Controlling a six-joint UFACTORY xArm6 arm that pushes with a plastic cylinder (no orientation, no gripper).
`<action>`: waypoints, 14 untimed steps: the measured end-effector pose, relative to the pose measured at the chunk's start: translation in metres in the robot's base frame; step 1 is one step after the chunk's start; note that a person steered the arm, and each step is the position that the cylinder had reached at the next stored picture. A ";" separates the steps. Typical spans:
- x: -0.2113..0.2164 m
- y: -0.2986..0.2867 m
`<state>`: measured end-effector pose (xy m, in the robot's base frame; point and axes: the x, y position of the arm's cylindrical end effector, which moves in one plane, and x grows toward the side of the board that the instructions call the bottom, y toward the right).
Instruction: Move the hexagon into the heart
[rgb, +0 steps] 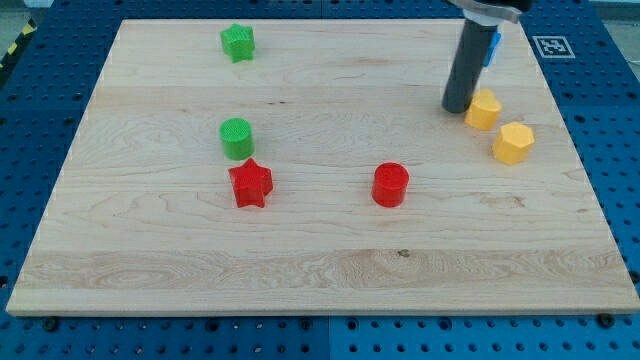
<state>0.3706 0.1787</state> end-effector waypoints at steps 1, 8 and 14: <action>0.000 0.031; 0.090 0.011; 0.117 0.043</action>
<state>0.4877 0.2215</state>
